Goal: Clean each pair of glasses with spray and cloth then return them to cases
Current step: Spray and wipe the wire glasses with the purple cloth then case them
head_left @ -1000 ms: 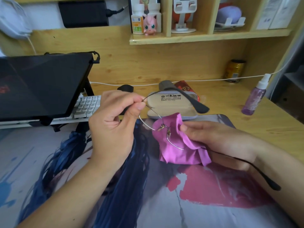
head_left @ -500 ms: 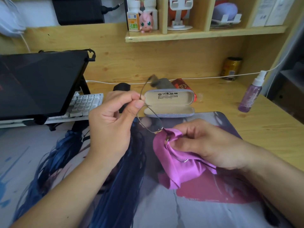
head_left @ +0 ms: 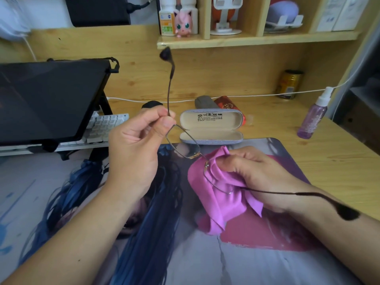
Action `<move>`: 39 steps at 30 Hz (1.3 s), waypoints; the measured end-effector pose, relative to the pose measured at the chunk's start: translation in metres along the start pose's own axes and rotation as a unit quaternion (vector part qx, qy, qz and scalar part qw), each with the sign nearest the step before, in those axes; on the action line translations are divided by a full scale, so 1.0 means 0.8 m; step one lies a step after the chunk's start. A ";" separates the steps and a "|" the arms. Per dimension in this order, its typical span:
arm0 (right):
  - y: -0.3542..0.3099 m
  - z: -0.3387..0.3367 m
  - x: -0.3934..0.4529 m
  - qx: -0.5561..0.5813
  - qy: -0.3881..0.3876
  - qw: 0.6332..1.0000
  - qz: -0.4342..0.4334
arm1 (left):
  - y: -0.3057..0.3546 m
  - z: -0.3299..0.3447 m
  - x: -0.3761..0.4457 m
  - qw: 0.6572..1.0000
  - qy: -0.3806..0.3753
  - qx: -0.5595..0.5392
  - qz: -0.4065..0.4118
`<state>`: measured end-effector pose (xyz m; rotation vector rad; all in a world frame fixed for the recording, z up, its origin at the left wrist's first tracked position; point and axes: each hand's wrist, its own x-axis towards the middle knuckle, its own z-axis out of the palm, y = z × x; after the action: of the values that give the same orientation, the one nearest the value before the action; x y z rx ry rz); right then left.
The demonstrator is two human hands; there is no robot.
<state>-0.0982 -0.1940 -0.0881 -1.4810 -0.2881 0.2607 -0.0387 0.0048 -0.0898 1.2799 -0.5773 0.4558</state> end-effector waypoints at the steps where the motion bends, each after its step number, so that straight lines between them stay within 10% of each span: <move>1: 0.001 -0.001 0.000 0.007 -0.005 1.000 0.004 | 0.000 -0.001 0.001 1.000 0.005 0.002 0.004; 11: -0.010 -0.013 -0.006 0.055 -0.092 0.987 0.124 | -0.002 -0.005 0.005 0.996 -0.005 0.081 0.040; 30: -0.009 0.012 -0.014 -0.148 -0.037 0.988 0.008 | -0.016 0.000 -0.002 0.998 -0.042 -0.015 -0.044; 39: -0.001 -0.007 -0.007 0.058 -0.101 0.990 0.085 | -0.011 -0.007 0.007 0.998 -0.015 -0.038 -0.042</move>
<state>-0.1019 -0.2011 -0.0877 -1.3670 -0.3035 0.5580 -0.0279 0.0078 -0.0940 1.2341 -0.5589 0.3427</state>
